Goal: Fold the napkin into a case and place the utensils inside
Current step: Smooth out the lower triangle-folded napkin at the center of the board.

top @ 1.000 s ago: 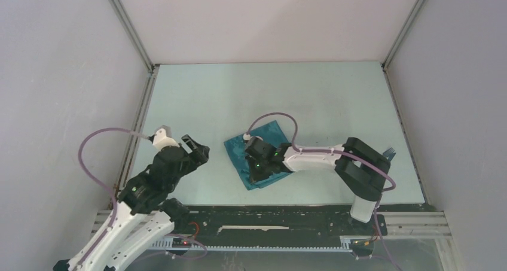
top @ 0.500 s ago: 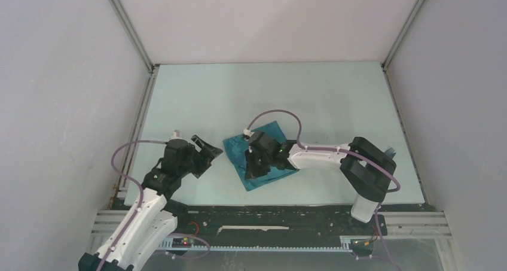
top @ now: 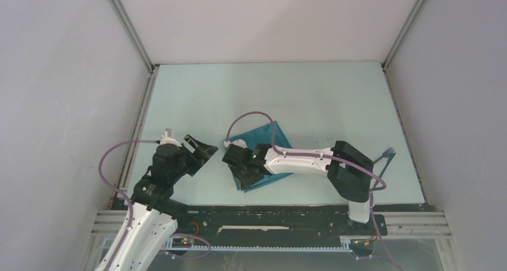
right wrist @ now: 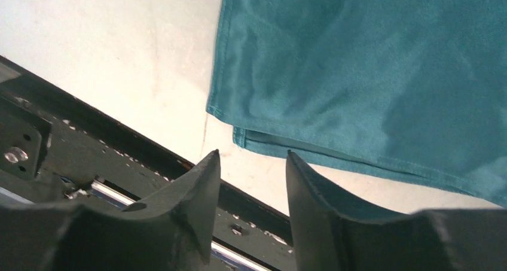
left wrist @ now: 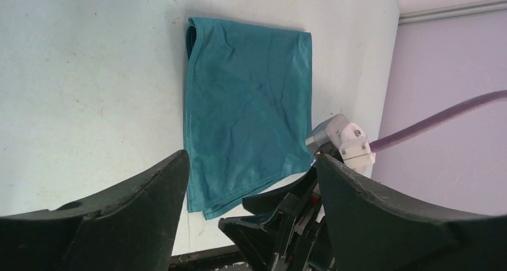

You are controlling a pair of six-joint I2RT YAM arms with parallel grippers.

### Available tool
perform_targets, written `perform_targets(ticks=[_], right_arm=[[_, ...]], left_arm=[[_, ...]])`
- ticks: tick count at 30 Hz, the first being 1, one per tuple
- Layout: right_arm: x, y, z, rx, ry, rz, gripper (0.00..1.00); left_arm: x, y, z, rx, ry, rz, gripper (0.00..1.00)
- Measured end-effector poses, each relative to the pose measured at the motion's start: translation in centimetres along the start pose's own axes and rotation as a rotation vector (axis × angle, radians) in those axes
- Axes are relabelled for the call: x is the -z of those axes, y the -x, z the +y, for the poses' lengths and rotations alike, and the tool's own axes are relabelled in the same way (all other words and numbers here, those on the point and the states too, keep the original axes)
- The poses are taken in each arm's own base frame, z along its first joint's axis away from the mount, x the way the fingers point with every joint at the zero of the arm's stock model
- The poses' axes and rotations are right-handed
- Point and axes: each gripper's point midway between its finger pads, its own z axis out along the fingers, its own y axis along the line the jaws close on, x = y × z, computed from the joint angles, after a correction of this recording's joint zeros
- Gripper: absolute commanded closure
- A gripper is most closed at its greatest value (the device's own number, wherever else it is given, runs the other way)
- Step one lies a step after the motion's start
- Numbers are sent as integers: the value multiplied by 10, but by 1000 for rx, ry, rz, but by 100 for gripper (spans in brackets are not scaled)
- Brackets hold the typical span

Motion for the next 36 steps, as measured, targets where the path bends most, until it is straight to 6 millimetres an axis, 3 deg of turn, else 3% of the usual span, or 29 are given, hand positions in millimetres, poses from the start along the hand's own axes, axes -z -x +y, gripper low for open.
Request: perform_targets(ticks=[4,9,14,17,20,25,31,36], right_arm=[[4,-8,-10,-21,-2,23,35],[31,-10,-47,-137,52,5,33],[52,4,-118,-364,91,-89,39],[47,-5,-163,-488,66,-87,40],[41,-18,-188,-559,60,-53,41],[39,-24,-203,-597,85,-40,44],[35,-26,-200,-587,125,-40,54],[26,-26,-199,-579,141,-27,54]], left_arm=[[4,-1,2,-21,-2,-2,16],[-1,-11,7,-32,-7,39,16],[-13,-33,27,-23,35,128,16],[-14,-35,27,-22,33,143,16],[-15,-34,24,-23,24,139,16],[-18,-35,26,-21,37,146,16],[-20,-35,27,-20,46,153,16],[-21,-35,27,-20,49,155,16]])
